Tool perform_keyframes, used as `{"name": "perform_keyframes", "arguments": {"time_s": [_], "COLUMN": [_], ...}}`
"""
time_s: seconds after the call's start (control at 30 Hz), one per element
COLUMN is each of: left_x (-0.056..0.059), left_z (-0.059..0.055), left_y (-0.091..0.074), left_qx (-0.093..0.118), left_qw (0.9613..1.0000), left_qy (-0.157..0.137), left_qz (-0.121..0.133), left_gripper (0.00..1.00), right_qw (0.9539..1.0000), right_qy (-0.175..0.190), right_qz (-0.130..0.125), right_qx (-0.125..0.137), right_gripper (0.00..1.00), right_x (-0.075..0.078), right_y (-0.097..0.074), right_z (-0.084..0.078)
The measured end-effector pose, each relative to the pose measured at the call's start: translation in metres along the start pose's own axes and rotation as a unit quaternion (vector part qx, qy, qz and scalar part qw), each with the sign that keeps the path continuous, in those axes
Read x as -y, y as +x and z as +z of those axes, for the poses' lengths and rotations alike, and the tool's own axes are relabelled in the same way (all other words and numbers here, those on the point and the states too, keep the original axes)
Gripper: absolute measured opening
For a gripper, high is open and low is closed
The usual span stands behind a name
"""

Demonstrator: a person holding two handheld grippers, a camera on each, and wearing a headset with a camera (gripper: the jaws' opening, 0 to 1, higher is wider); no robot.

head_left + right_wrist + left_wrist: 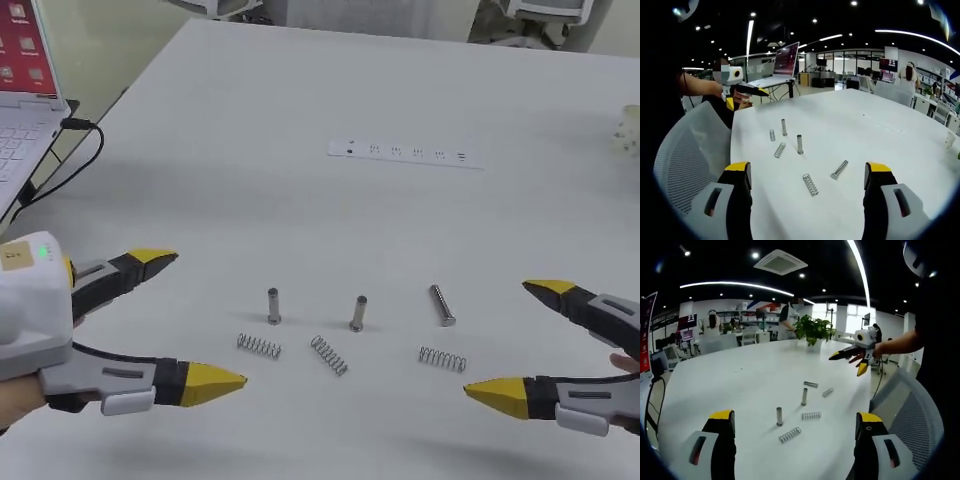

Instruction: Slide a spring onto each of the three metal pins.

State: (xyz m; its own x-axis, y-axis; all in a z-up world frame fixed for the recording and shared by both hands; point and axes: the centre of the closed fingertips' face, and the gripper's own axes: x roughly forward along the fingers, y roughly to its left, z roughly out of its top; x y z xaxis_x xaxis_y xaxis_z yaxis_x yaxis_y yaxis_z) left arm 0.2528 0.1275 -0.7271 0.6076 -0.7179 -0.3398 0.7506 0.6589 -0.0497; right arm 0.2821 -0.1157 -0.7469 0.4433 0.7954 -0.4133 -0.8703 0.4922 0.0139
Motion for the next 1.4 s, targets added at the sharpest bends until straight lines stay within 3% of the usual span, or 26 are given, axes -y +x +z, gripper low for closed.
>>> {"name": "perform_keyframes", "arguments": {"time_s": [0.33,0.67,0.93,1.4], "left_x": [0.0,-0.003,0.0,-0.003], "left_z": [-0.008,-0.004,-0.007,-0.009], "left_y": [0.003,0.005,0.006,0.005], "left_qx": [-0.003,-0.001,-0.004,-0.002], "left_qw": [1.0,1.0,0.9999,0.9999], "left_qy": [-0.009,-0.007,-0.01,-0.013], "left_qz": [-0.002,-0.001,-0.003,0.001], "left_gripper": [0.97,0.97,0.97,0.96], "right_qw": [0.9999,0.9998,0.9989,0.996], "right_qy": [0.006,0.011,0.009,0.028], "right_qz": [0.006,0.009,-0.004,-0.001], "right_qx": [-0.013,-0.016,-0.045,-0.084], "right_gripper": [0.92,0.89,0.81,0.61], "right_x": [0.001,0.006,0.022,0.038], "right_y": [0.004,0.012,0.021,0.043], "right_z": [-0.002,0.0,0.002,-0.001]}}
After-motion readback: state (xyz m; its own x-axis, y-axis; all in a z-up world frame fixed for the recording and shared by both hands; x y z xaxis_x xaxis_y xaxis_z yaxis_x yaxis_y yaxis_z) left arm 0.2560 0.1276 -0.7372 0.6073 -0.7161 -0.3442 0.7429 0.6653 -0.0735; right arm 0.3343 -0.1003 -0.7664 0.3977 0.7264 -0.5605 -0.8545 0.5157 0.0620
